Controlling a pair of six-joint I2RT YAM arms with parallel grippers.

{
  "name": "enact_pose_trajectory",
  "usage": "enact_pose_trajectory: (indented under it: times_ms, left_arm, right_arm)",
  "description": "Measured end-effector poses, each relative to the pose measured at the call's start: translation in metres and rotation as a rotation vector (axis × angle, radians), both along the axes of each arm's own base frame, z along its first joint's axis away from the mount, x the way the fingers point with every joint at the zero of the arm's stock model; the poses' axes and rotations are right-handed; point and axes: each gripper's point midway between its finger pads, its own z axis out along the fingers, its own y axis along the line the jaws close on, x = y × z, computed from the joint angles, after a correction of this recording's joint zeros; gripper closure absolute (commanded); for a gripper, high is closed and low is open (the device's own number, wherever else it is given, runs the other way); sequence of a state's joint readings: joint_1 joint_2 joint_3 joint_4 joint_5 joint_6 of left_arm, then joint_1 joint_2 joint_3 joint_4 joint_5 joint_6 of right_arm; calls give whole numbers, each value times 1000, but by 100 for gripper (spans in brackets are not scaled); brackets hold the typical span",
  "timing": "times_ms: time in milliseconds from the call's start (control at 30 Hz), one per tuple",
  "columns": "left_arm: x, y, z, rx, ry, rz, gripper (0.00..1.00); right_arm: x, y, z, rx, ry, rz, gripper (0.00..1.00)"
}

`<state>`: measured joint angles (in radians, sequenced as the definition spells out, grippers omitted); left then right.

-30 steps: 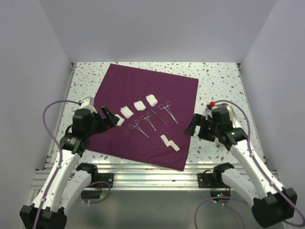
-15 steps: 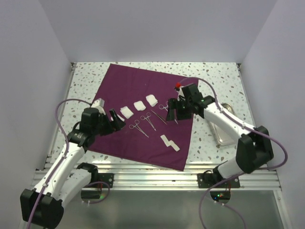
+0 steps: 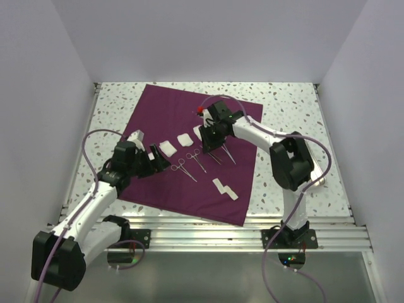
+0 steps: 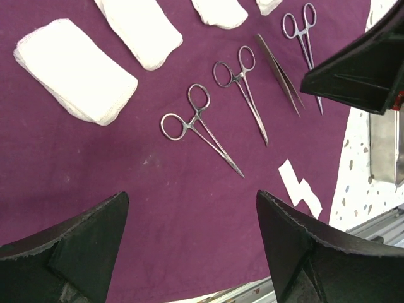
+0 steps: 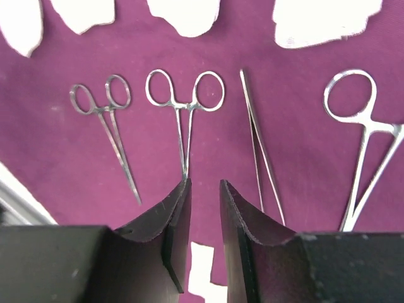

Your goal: Prepare the surgical pack

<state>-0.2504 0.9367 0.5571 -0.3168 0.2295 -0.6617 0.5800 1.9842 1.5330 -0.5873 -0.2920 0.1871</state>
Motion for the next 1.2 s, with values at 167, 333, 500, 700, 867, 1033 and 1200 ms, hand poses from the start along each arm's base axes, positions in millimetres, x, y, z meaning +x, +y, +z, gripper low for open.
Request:
enact_pose_trajectory:
  times_ms: [167,333,500,700,867,1033,1200]
  left_arm:
    - [-2,-4,-9,-15,14,-22,15]
    - [1,-8,-6,-31,-5,-33,17]
    - [1,-12,-6,-48,4,-46,19]
    - [2,-17,-3,-71,-9,-69,28]
    - [9,-26,-15,-65,64,-64,33]
    - [21,-46,-26,-8,197,14,40]
    - [27,-80,-33,51,324,113,40]
  right_arm:
    - [9,7,-13,-60,-11,45,68]
    - [19,-1,-19,-122,-38,34,62]
    - [24,-7,-28,-177,-38,25,62]
    - [24,-14,-41,-224,-24,21,60]
    - [18,-27,-38,-267,-19,-17,58]
    - [3,-45,-15,-283,-33,-95,58]
    - [-13,-61,10,-268,-66,-161,58]
